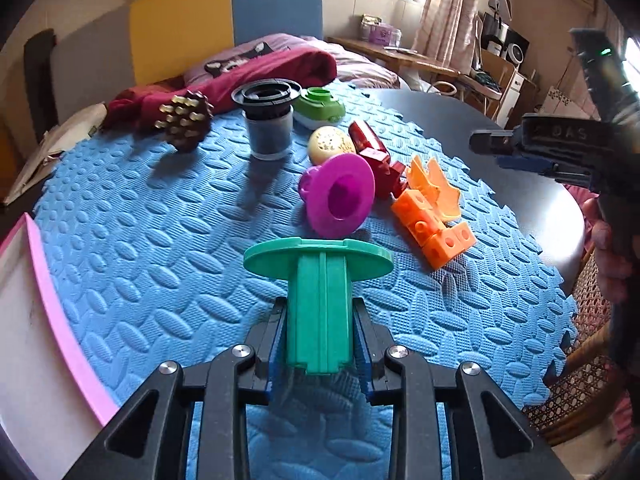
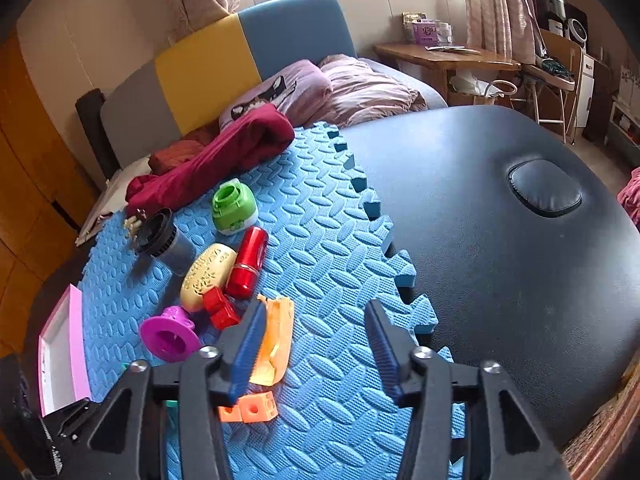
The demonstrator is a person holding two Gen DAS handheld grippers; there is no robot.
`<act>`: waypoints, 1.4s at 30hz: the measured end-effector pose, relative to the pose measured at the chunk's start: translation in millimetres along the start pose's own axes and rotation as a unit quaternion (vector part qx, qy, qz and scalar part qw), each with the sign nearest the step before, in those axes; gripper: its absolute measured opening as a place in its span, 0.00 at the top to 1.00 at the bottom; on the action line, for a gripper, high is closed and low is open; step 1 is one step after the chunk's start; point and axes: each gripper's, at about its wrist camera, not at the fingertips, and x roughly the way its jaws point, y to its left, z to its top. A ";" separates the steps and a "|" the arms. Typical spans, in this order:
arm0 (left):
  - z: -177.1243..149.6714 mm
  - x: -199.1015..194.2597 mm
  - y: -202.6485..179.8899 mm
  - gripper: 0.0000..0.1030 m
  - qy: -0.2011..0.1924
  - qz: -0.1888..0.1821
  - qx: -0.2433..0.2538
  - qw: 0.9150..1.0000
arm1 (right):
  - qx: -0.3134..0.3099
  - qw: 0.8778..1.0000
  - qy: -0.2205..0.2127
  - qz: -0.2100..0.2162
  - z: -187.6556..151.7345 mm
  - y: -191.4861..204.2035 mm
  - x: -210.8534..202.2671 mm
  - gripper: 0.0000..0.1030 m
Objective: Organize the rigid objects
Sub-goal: 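Grasp the green spool toy with the left tool while the right tool grasps the orange chute, then place the green spool toy in the tray with the left tool while the right tool holds the orange chute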
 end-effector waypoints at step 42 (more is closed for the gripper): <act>-2.8 -43.7 286.9 0.71 -0.021 0.156 -0.344 0.926 | -0.086 0.991 0.086 -0.049 -16.1 41.6 59.3 0.75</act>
